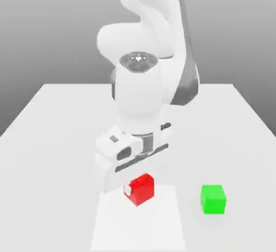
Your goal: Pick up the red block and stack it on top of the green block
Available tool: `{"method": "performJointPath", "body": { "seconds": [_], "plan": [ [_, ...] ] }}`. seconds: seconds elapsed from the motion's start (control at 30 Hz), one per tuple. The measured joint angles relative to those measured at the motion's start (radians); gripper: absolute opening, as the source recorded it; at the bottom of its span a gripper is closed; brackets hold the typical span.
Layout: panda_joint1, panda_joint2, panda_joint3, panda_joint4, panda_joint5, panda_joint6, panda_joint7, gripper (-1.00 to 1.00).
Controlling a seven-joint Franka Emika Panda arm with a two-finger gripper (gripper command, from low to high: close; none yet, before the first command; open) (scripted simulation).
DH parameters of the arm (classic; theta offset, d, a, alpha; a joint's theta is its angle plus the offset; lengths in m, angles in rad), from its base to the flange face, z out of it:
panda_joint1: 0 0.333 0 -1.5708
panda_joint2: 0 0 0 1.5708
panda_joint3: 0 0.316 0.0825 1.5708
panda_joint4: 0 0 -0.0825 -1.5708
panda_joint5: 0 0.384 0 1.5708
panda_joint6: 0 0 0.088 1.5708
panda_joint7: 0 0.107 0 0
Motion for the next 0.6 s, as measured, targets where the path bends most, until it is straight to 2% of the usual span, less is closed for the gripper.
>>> {"method": "performJointPath", "body": {
  "seconds": [0.43, 0.6],
  "plan": [
    [0.254, -0.077, 0.121, 0.005, 0.007, -0.083, -0.101, -1.00],
    [0.273, 0.053, 0.116, 0.012, -0.011, 0.040, -0.098, -1.00]
  ]
}}
